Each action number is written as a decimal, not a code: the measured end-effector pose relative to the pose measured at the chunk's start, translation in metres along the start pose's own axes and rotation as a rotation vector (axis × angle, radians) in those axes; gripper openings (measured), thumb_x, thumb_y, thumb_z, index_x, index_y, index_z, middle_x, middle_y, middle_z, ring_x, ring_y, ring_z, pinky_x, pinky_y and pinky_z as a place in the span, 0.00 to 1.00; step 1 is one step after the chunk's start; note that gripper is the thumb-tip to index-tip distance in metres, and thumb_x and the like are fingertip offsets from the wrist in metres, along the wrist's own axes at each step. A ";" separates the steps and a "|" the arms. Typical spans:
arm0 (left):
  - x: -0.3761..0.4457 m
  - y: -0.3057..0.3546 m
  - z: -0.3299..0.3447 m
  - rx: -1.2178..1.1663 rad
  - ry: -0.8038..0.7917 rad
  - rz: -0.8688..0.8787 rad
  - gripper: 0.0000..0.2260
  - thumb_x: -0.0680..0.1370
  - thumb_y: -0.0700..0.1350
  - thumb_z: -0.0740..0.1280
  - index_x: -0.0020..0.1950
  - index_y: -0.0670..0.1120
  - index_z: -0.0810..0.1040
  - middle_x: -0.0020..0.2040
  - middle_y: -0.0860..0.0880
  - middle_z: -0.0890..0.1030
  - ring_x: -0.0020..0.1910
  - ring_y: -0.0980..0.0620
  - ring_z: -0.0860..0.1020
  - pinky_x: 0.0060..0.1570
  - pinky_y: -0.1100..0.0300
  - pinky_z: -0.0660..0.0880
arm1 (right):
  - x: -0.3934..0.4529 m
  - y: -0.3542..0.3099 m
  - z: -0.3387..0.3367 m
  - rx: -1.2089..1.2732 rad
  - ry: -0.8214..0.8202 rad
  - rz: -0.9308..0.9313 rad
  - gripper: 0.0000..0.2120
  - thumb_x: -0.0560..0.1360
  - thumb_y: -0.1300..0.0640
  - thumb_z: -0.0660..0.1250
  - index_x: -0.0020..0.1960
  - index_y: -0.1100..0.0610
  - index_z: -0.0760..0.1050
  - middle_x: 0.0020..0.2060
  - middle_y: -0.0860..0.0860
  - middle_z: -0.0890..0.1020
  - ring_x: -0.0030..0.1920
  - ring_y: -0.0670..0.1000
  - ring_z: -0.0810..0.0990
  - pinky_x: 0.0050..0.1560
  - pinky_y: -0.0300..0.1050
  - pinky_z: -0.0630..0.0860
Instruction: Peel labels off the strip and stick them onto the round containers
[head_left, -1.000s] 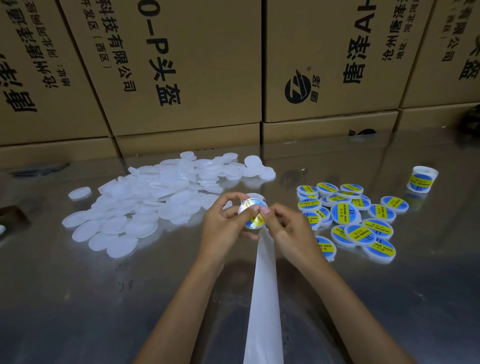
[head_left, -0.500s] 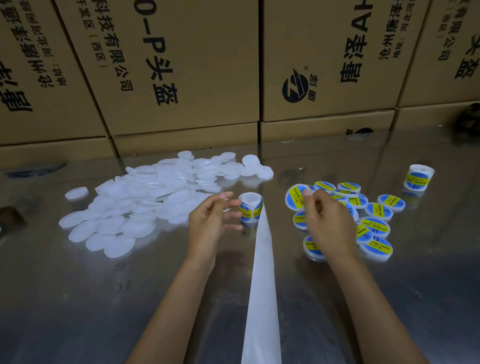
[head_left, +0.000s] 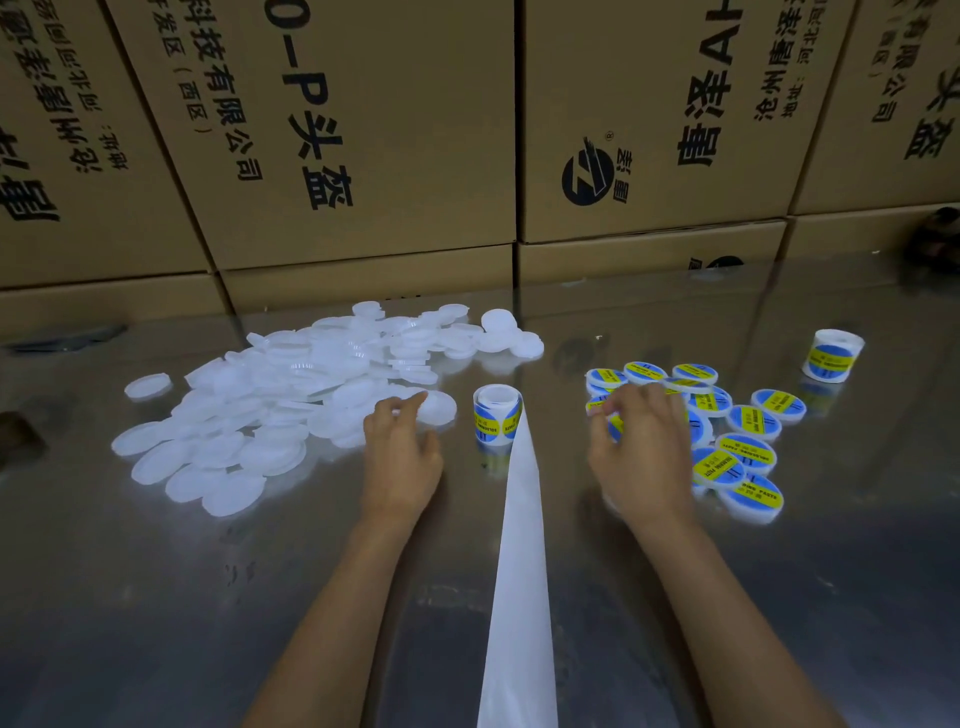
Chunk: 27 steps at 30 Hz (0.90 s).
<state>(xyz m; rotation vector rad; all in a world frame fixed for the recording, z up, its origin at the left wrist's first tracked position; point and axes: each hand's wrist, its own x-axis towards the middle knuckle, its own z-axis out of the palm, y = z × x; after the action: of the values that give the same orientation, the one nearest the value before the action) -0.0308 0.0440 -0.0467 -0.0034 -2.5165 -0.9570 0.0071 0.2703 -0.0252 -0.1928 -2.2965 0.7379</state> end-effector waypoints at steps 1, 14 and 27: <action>0.003 -0.001 0.003 0.147 -0.044 0.050 0.22 0.80 0.39 0.63 0.75 0.46 0.70 0.73 0.43 0.67 0.72 0.44 0.63 0.69 0.51 0.64 | -0.005 -0.007 0.004 0.026 -0.031 -0.047 0.04 0.76 0.60 0.67 0.46 0.61 0.77 0.46 0.58 0.79 0.51 0.61 0.72 0.54 0.55 0.69; 0.018 0.006 0.008 0.195 0.106 0.210 0.09 0.79 0.34 0.63 0.55 0.40 0.82 0.60 0.43 0.81 0.62 0.43 0.74 0.57 0.52 0.69 | -0.014 -0.033 0.036 0.590 -0.399 0.148 0.21 0.83 0.61 0.55 0.76 0.54 0.64 0.72 0.49 0.71 0.72 0.48 0.69 0.72 0.46 0.65; -0.015 0.045 0.003 -0.476 -0.214 -0.218 0.14 0.81 0.38 0.58 0.47 0.47 0.83 0.48 0.54 0.83 0.47 0.58 0.77 0.42 0.75 0.68 | -0.006 -0.029 0.050 0.677 -0.410 0.283 0.19 0.80 0.64 0.60 0.69 0.53 0.70 0.52 0.47 0.80 0.54 0.46 0.79 0.56 0.39 0.73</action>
<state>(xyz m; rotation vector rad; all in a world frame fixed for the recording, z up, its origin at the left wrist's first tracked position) -0.0115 0.0827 -0.0262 0.0238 -2.4443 -1.7063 -0.0202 0.2219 -0.0421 -0.0507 -2.2557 1.7876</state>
